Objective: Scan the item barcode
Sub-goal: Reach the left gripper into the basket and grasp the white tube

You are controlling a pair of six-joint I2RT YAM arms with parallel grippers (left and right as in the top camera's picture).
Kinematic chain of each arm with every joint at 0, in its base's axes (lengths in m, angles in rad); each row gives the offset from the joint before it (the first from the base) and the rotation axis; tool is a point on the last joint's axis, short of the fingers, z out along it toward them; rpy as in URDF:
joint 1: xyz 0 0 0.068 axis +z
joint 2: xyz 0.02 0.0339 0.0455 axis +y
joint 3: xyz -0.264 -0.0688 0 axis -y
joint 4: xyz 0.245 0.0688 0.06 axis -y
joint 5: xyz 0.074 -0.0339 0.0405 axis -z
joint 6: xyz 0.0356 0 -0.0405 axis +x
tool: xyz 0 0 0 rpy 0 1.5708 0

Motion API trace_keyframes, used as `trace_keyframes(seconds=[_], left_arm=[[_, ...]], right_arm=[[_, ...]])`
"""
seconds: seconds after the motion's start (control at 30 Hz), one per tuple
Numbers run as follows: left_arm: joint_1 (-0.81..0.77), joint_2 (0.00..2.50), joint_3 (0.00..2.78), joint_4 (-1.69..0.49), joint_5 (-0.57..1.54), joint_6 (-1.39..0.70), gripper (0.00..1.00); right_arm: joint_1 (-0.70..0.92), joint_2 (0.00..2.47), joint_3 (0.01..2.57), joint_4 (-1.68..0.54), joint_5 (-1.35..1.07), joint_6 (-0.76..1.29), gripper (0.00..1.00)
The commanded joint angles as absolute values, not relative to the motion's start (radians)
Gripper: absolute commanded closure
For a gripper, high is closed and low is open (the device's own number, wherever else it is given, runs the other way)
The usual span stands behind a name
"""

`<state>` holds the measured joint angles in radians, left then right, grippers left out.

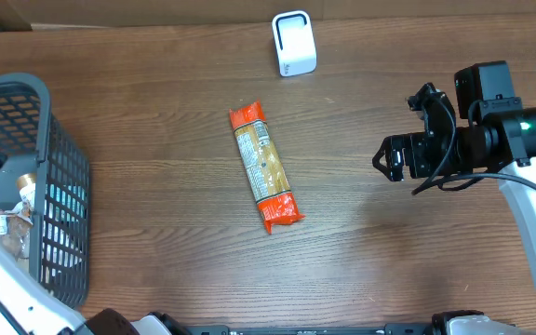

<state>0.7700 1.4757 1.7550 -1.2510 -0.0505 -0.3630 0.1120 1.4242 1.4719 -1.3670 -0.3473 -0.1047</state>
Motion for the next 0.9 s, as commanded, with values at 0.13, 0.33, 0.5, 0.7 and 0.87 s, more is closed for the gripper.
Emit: trace_keyframes(seconds=[0.13,0.33,0.5,0.7,0.87], left_arm=[[0.772,1.48,1.428,-0.954,0.017,-0.267,0.24],[0.778,1.543,1.292,-0.834,-0.056,-0.258,0.23],[0.786,1.625,1.272,-0.801,-0.059,-0.222,0.24],[0.786,1.741,1.272,-0.753,0.017,-0.107,0.23],[0.786,1.84,1.272,-0.755,0.019,-0.085,0.24]], right_arm=[[0.117,1.421,1.493,-1.37,-0.353,-0.102,0.0],[0.117,1.421,1.493,-1.371,-0.353,-0.102,0.0],[0.117,1.421,1.493,-1.375,-0.353,-0.102,0.0],[0.117,1.421,1.493,-1.375,-0.353,-0.102,0.0],[0.117,1.421,1.493,-1.379,-0.353,-0.102,0.0]])
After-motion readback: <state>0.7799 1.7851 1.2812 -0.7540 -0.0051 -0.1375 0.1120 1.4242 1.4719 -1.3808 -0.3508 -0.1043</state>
